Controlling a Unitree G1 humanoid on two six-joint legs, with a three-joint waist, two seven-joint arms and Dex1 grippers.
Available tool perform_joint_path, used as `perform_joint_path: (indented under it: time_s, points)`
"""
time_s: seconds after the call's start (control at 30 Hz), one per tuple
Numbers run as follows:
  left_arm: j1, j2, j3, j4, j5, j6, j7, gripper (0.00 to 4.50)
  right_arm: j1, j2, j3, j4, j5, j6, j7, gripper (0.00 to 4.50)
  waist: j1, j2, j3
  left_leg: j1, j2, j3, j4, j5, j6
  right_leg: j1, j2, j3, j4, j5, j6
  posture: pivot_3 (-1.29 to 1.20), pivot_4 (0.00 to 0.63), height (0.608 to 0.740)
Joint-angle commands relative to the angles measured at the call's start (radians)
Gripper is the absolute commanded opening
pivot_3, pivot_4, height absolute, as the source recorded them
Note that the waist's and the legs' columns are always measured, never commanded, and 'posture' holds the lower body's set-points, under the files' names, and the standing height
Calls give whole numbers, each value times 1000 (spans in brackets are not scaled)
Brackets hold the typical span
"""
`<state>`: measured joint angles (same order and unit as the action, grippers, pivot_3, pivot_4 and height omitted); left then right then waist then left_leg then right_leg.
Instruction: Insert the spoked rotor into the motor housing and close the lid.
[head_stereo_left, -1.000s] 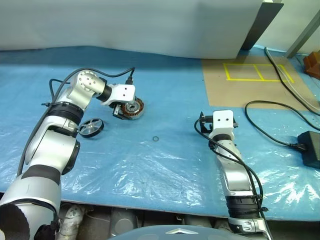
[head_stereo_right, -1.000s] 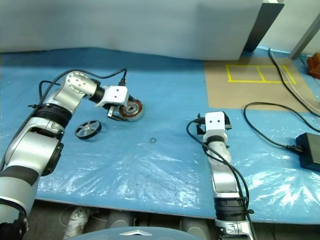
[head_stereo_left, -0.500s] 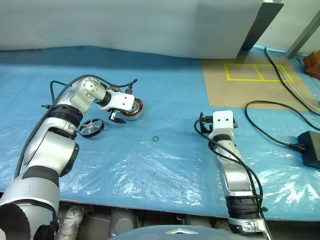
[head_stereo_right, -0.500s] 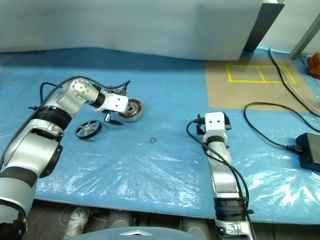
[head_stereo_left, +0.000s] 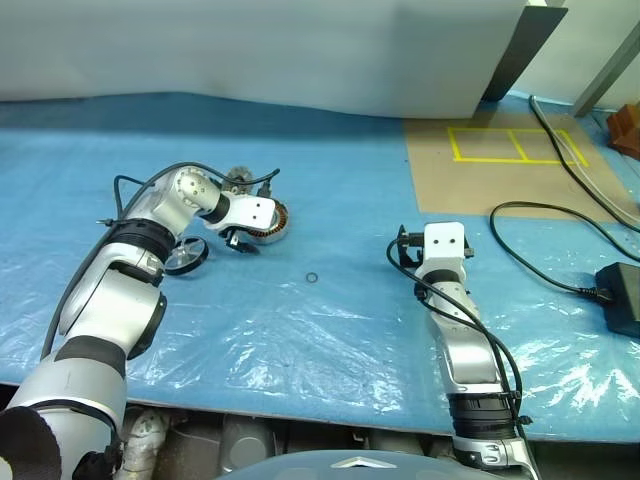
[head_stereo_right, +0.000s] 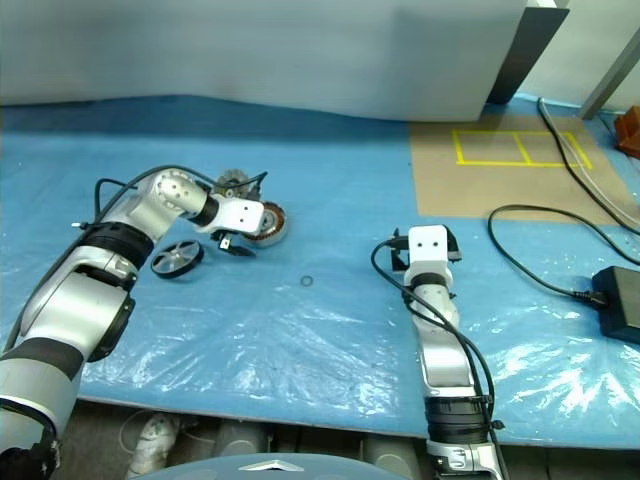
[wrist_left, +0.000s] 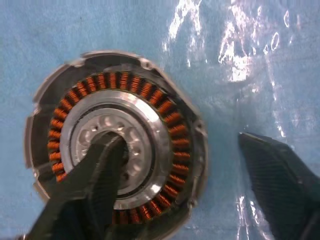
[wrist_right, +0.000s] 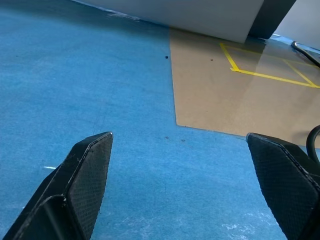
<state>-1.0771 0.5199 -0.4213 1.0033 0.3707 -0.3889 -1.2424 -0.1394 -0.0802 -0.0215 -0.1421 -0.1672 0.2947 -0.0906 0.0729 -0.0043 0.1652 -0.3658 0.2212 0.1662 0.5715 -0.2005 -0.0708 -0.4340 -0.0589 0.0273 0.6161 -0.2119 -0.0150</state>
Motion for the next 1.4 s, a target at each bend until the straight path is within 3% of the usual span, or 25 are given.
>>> perform_joint_path:
  time_s: [0.03, 0.17, 0.33, 0.47, 0.57, 0.87, 1.23, 1.4]
  points:
    - [5, -21, -12, 23, 16, 2, 30, 2900, -1, -5, -2, -41, -10, -8, -6, 4500, 0, 0, 0, 1, 0, 0, 0, 0, 0, 1, 0, 0, 0, 0, 0, 0, 150, 740]
    - [22, -11, -13, 10, 7, -25, 4, 2232, -1, -9, -2, -45, -10, -6, -3, 4500, 3, 0, 0, 3, -1, 0, 0, 0, 0, 3, -1, 0, 0, 0, 0, 0, 150, 740]
    - [44, -9, -2, -9, -22, -61, -21, 2232, -5, -14, -4, -46, -7, -4, 2, 4500, 4, 0, 0, 3, -1, 0, 0, 0, 0, 4, -2, 0, -1, 0, 0, 0, 150, 740]
    - [144, 1, 69, -166, -260, -140, -276, 2232, -6, -20, -5, -52, -5, -1, 9, 4500, 6, 0, 0, 3, -1, 0, -3, 0, 0, 4, -2, 0, -4, 0, 0, 0, 150, 740]
    - [194, 14, 77, -275, -329, -124, -340, 2232, -8, -28, -11, -64, 1, 4, 18, 4500, 9, 0, 0, 3, -1, 0, -6, 0, 0, 3, -1, -1, -5, 0, -1, 0, 150, 740]
    - [296, 164, -56, -560, -426, -199, -372, 2232, -2, -87, -58, -106, 24, 20, 69, 4500, -1, 1, 0, 2, 1, 0, -8, 0, 0, 2, 0, -2, -7, 0, -1, 0, 150, 740]
    - [375, 184, -94, -604, -265, -337, -279, 2232, 3, -91, -3, -157, 97, 30, 190, 4500, -3, 1, 0, 4, 1, 2, -7, 0, 0, 2, 0, -1, -6, -1, -1, 0, 150, 740]
    - [401, 202, -96, -684, -279, -318, -279, 2232, 8, -86, 12, -155, 94, 34, 191, 4500, -2, 2, -1, 7, 0, 3, -7, 0, 0, 5, -1, 0, -6, -1, -1, 0, 150, 740]
